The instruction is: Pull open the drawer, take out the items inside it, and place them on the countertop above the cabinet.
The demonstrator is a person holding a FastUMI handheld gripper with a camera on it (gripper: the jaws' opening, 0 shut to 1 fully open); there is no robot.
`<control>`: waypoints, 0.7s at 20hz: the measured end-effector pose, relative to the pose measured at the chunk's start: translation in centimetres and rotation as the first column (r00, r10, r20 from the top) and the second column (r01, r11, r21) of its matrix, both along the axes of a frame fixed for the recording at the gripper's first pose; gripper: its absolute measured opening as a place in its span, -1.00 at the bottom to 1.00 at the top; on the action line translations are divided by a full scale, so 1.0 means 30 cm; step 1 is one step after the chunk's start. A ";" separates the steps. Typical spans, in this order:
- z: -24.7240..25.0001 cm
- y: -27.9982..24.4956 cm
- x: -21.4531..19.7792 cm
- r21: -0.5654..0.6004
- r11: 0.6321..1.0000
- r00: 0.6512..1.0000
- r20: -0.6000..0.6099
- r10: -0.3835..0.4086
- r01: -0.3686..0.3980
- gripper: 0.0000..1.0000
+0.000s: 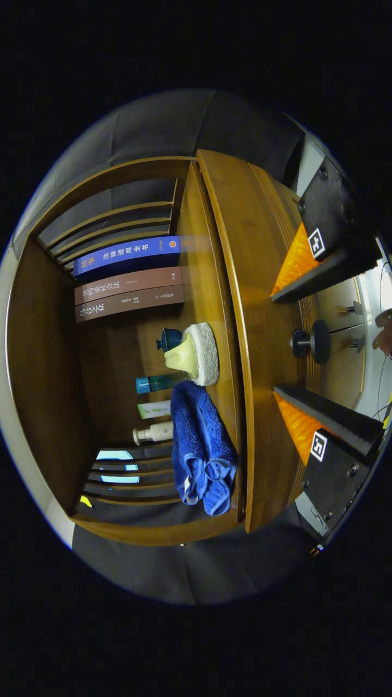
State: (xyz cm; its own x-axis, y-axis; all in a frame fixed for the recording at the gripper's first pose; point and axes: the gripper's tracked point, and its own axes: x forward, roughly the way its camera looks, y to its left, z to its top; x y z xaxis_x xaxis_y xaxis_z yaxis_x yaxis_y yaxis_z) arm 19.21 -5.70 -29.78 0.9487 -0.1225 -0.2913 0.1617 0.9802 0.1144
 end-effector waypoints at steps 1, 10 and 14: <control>-0.003 -0.002 0.009 -0.002 1.000 1.000 -0.008 0.000 0.000 0.97; 0.018 -0.001 -0.005 -0.010 1.000 1.000 -0.004 -0.002 0.002 0.98; 0.050 0.008 -0.119 -0.020 1.000 1.000 -0.005 -0.005 0.005 0.99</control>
State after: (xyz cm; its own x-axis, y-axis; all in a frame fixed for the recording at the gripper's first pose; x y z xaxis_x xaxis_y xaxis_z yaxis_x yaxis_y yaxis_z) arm 15.62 -5.47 -28.28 0.9468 -0.1329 -0.2932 0.1668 0.9815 0.0939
